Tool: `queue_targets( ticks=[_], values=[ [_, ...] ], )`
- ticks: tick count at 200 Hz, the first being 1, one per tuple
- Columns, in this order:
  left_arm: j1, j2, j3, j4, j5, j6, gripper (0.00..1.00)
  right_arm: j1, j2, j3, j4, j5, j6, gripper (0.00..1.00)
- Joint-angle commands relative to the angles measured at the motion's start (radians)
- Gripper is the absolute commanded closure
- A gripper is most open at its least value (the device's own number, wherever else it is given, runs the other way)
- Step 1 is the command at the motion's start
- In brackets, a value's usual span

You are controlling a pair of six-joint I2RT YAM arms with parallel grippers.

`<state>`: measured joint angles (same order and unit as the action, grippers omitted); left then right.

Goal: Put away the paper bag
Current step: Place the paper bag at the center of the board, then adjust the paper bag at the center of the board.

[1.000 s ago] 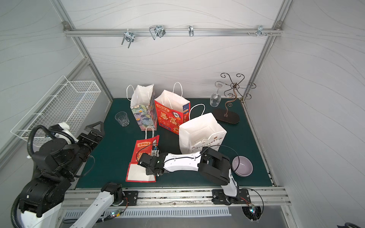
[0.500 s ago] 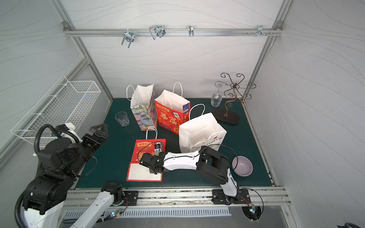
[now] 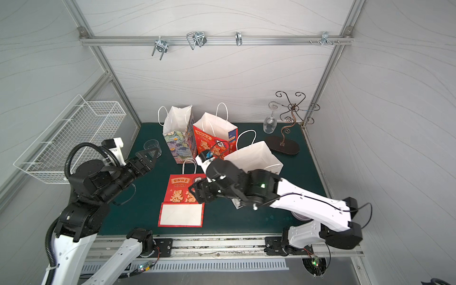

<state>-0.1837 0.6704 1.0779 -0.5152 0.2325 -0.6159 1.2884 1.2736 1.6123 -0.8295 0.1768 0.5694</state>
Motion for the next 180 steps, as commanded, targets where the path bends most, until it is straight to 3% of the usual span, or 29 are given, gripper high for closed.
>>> queue_targets(
  ticks=[1,28,44,57,74,114,130,147,165,180],
  values=[
    [0.004,0.027,-0.038,0.246,0.181,0.057,0.08,-0.106,-0.023,0.112,-0.264,-0.070,-0.085,0.27],
    [-0.005,0.070,-0.084,0.361,0.337,0.077,0.09,-0.219,-0.014,0.288,-0.400,-0.129,-0.164,0.27],
    [-0.061,0.093,-0.102,0.385,0.393,0.132,0.09,-0.273,0.005,0.392,-0.470,-0.149,-0.206,0.25],
    [-0.149,0.117,-0.104,0.369,0.386,0.209,0.07,-0.340,0.031,0.467,-0.542,-0.168,-0.234,0.25],
    [-0.285,0.166,-0.095,0.314,0.288,0.316,0.07,-0.465,0.050,0.503,-0.612,-0.214,-0.294,0.24],
    [-0.528,0.300,-0.097,0.375,0.089,0.411,0.07,-0.850,0.025,0.470,-0.658,-0.310,-0.402,0.23],
    [-0.606,0.336,-0.093,0.430,0.044,0.454,0.05,-0.935,0.000,0.397,-0.633,-0.251,-0.387,0.20],
    [-0.664,0.371,-0.067,0.437,0.039,0.533,0.03,-1.014,-0.016,0.292,-0.595,-0.211,-0.353,0.19],
    [-0.707,0.415,-0.012,0.382,0.051,0.638,0.01,-1.139,-0.054,0.175,-0.514,-0.298,-0.299,0.18],
    [-0.725,0.458,0.046,0.331,0.087,0.711,0.00,-1.180,-0.079,0.124,-0.478,-0.306,-0.271,0.18]
  ],
)
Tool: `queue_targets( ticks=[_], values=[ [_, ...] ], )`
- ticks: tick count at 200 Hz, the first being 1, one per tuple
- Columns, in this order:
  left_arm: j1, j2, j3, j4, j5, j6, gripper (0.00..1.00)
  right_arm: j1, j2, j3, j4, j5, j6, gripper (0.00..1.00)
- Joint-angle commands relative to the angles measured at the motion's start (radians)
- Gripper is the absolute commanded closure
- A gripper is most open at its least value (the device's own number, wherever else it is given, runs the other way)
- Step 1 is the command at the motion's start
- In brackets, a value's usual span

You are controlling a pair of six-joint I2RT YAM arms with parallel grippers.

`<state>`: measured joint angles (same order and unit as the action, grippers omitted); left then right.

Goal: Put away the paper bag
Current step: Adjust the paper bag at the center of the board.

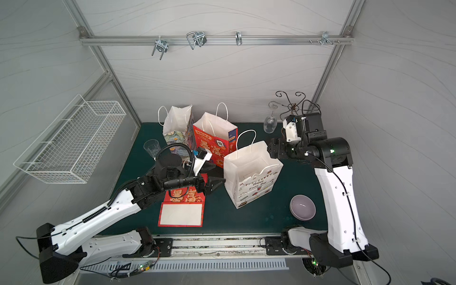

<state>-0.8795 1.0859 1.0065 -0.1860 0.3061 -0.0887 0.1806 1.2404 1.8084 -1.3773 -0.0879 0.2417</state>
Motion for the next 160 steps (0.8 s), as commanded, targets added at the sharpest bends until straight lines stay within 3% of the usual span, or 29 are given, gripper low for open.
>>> queue_targets(
  ticks=[1,35,70,94,160],
  values=[
    [-0.030,0.046,0.123,-0.003,0.015,0.188,0.00,-0.073,-0.049,-0.073,0.071,-0.039,0.057,0.18],
    [-0.104,0.188,0.302,-0.170,0.012,0.324,0.00,-0.092,-0.107,-0.123,0.104,0.023,0.088,0.18],
    [-0.190,0.332,0.474,-0.365,-0.153,0.451,0.01,-0.093,-0.139,-0.139,0.110,0.048,0.105,0.19],
    [-0.220,0.419,0.586,-0.483,-0.220,0.465,0.02,-0.095,-0.147,-0.139,0.099,0.067,0.097,0.19],
    [-0.229,0.569,0.775,-0.673,-0.260,0.446,0.27,-0.096,-0.162,-0.145,0.084,0.110,0.069,0.19]
  ],
)
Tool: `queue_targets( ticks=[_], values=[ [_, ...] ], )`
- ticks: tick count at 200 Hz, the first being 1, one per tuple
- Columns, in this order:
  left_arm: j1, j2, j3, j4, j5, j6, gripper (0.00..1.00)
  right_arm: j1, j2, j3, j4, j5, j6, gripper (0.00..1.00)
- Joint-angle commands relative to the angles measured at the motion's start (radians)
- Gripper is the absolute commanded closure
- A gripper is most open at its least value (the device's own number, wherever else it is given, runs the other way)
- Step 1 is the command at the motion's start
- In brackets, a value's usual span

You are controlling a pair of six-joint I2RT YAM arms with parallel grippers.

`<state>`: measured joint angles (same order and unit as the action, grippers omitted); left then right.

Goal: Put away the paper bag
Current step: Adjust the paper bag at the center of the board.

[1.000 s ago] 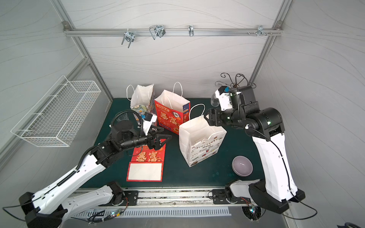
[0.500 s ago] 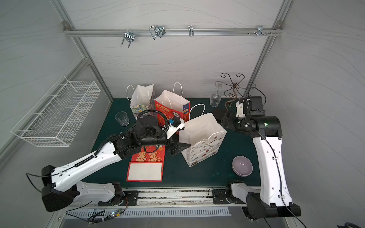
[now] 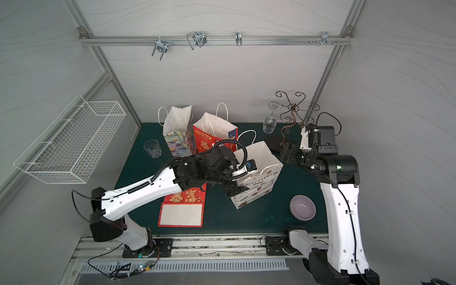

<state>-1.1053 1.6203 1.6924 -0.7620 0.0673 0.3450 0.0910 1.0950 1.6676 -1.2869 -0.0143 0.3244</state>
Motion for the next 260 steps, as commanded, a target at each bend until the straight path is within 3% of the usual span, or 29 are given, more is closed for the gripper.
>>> queue_targets(
  ticks=[1,48,81,109,132,155,216,260],
  values=[
    [-0.003,0.036,0.090,-0.099,-0.021,0.013,0.27,-0.006,-0.017,-0.004,-0.006,0.037,-0.015,0.19],
    [-0.004,0.061,0.110,-0.098,0.005,0.021,0.52,-0.008,-0.026,0.003,-0.009,0.043,-0.020,0.19],
    [-0.004,0.095,0.135,-0.127,0.015,0.028,0.62,-0.008,-0.039,0.001,-0.008,0.053,-0.028,0.19],
    [-0.004,0.106,0.146,-0.133,0.023,0.035,0.80,-0.010,-0.055,0.000,0.000,0.061,-0.029,0.19],
    [-0.005,0.100,0.146,-0.143,0.017,0.050,0.86,-0.010,-0.067,0.000,0.003,0.072,-0.031,0.19],
    [-0.004,0.082,0.146,-0.166,0.008,0.086,1.00,-0.010,-0.083,-0.010,0.007,0.075,-0.030,0.19],
    [0.003,-0.035,0.051,-0.210,0.024,0.321,1.00,-0.010,-0.128,-0.063,0.033,0.053,-0.058,0.19],
    [0.069,-0.099,-0.013,-0.222,0.086,0.376,1.00,-0.010,-0.167,-0.117,0.067,0.009,-0.108,0.19]
  ],
)
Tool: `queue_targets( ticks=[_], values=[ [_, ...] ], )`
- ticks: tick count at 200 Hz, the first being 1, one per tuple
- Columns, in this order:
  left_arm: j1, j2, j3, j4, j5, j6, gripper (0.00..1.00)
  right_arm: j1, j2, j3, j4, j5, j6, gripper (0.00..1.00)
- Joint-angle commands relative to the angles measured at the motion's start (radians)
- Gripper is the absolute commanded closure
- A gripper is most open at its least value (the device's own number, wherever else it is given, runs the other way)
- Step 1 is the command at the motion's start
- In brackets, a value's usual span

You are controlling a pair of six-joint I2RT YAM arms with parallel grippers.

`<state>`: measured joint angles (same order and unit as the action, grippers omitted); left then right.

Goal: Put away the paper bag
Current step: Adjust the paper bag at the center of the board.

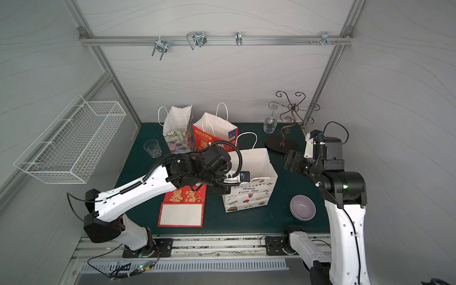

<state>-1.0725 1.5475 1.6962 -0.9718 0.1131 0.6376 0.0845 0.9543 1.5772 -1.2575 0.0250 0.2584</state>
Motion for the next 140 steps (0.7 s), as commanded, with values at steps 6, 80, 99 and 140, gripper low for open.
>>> queue_targets(
  ticks=[6,80,99,140],
  values=[
    [0.038,-0.023,-0.018,-0.029,0.034,0.099,1.00,-0.003,-0.030,-0.035,0.040,-0.031,-0.044,0.19],
    [0.048,-0.083,-0.058,0.007,0.040,0.098,0.70,-0.003,-0.040,-0.099,0.069,-0.061,-0.057,0.19],
    [0.050,-0.164,-0.065,0.092,0.110,0.010,0.57,-0.004,-0.043,-0.101,0.080,-0.053,-0.060,0.19],
    [0.075,-0.476,-0.345,0.504,0.136,-0.348,0.37,-0.002,-0.054,-0.129,0.137,-0.057,-0.125,0.19]
  ],
)
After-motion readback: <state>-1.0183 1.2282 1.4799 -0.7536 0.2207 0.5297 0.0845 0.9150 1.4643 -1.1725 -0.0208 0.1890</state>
